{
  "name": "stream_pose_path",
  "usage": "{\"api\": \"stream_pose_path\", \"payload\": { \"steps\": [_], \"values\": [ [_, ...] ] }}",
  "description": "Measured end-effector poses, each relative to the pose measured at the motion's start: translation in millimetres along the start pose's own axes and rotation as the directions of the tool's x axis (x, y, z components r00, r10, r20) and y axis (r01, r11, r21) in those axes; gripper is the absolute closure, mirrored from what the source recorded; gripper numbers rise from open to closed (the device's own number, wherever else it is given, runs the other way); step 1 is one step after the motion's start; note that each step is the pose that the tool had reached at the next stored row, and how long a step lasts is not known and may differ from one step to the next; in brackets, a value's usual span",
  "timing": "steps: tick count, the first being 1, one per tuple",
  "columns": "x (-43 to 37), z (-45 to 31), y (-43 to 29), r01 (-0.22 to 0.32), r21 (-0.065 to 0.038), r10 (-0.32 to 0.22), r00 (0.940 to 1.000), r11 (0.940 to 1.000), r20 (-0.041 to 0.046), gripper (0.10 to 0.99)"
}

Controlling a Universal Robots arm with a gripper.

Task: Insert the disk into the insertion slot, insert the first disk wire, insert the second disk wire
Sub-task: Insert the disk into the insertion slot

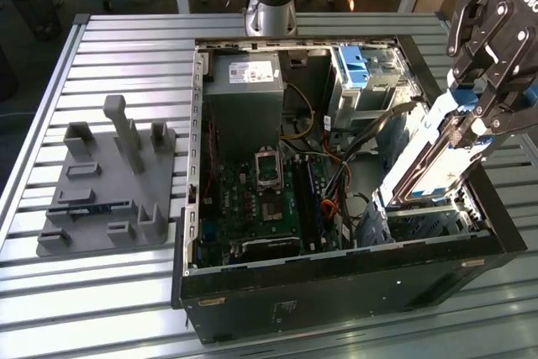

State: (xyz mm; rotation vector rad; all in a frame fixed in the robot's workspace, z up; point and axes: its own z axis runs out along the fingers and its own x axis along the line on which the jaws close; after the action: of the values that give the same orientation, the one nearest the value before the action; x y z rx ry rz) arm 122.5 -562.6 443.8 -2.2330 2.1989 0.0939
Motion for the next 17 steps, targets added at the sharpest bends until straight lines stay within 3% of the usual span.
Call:
{"api": "stream_pose_path", "payload": {
  "steps": [17],
  "values": [
    [0.6,4.0,2.9,0.000,0.000,0.000,1.0000,1.0000,-0.0054,0.722]
  ]
}}
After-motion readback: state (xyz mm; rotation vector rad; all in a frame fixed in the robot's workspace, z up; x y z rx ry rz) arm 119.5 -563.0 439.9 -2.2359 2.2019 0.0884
